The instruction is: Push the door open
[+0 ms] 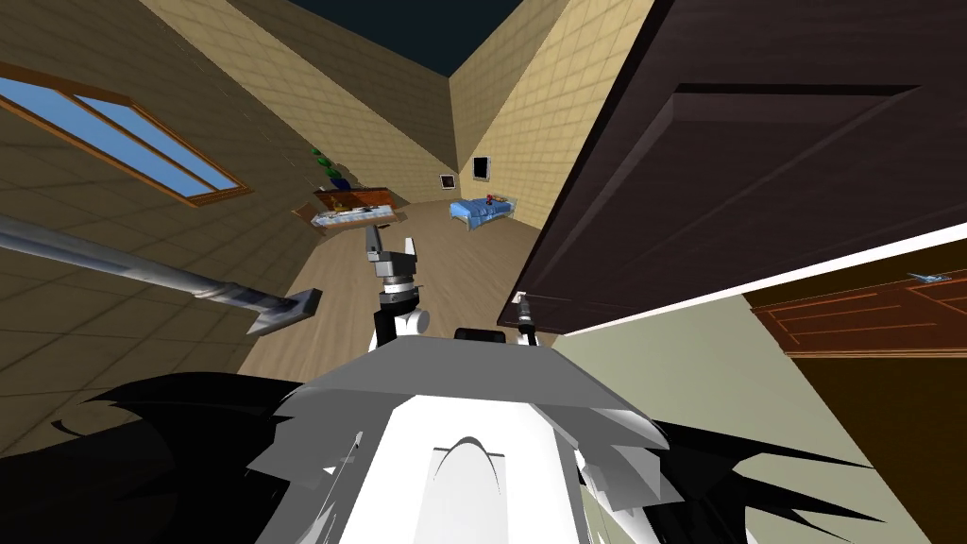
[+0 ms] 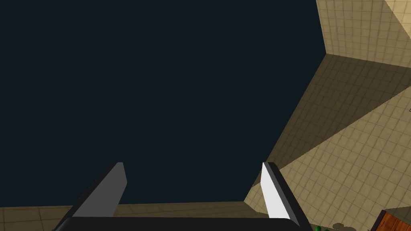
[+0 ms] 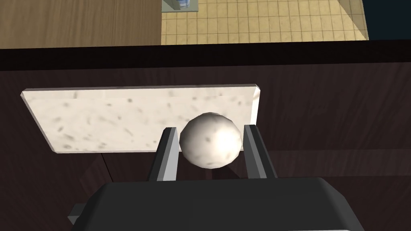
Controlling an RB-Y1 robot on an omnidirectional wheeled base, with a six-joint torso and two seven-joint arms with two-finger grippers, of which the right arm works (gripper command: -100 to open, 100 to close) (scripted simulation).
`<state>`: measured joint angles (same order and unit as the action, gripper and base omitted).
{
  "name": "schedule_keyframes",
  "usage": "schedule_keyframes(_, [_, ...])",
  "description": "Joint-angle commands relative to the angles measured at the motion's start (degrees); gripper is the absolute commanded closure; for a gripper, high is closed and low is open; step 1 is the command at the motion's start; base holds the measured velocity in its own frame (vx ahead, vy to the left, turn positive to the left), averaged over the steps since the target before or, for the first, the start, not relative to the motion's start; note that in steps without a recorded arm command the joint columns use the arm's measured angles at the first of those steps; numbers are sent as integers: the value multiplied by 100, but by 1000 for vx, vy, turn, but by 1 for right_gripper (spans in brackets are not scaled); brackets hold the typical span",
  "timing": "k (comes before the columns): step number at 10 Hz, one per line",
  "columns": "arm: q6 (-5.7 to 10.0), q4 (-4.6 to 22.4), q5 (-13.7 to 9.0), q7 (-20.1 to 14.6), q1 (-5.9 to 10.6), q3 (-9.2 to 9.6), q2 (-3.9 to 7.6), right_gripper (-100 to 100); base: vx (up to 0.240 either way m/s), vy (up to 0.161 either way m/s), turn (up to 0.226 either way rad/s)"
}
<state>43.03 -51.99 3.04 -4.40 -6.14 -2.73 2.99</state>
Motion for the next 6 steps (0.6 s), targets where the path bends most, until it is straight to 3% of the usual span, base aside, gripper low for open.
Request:
schedule_keyframes(1, [44,68,-75,57,124,-148,27,100,218,90,-65])
schedule_keyframes(6, [-64,158,-316,208,286,-572,-53,100,239,79,-86])
